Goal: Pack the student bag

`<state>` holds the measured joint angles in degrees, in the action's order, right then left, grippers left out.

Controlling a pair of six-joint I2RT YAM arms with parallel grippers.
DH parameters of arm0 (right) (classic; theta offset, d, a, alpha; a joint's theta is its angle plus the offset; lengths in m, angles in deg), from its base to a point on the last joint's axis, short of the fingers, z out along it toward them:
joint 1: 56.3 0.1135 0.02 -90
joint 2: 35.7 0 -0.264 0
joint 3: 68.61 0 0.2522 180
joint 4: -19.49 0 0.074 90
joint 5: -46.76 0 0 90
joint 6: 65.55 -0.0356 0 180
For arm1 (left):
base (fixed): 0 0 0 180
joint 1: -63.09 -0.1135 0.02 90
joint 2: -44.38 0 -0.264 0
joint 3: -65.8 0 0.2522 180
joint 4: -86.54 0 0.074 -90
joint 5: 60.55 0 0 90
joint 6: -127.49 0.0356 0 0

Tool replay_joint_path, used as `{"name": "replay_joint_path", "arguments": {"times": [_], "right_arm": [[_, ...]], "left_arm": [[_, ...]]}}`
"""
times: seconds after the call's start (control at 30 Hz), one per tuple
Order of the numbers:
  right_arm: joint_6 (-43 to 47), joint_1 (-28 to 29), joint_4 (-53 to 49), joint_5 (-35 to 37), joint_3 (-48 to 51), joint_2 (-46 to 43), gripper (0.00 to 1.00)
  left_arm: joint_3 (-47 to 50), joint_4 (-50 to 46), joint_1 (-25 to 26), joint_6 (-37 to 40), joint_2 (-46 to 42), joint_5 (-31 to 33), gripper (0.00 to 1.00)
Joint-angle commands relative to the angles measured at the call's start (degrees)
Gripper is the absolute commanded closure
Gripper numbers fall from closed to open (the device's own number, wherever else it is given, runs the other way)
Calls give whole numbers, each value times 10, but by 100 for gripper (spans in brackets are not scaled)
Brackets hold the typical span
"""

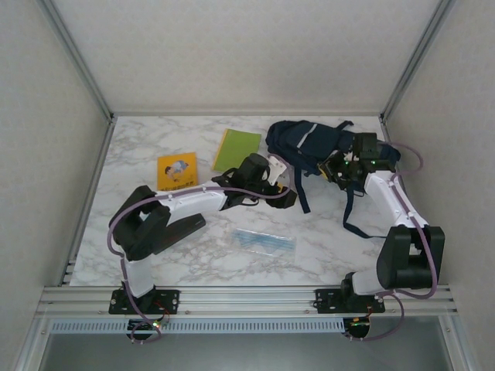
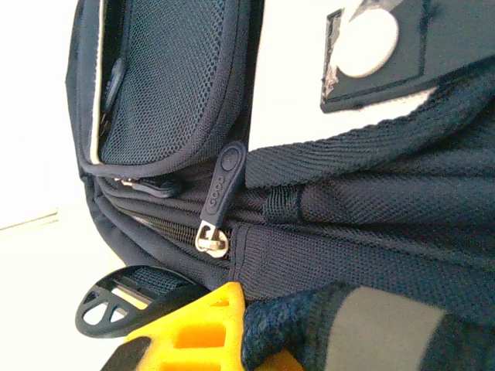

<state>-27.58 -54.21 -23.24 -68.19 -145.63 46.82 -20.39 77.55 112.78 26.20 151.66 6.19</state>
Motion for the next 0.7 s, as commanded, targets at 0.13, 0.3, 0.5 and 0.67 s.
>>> {"name": "replay_joint_path", "arguments": {"times": [0.13, 0.3, 0.5, 0.67], "right_arm": [[14, 11, -40, -164, -86, 8, 100], [-13, 11, -21, -182, -81, 1, 100], [-38, 12, -1, -191, -68, -17, 100], [-39, 13, 5, -198, -55, -23, 100]], "left_arm": [[-27, 90, 3, 63, 23, 31, 28], [-42, 138, 3, 81, 50, 60, 30], [-42, 234, 3, 99, 92, 170, 42], [-40, 307, 3, 114, 120, 254, 51]]}}
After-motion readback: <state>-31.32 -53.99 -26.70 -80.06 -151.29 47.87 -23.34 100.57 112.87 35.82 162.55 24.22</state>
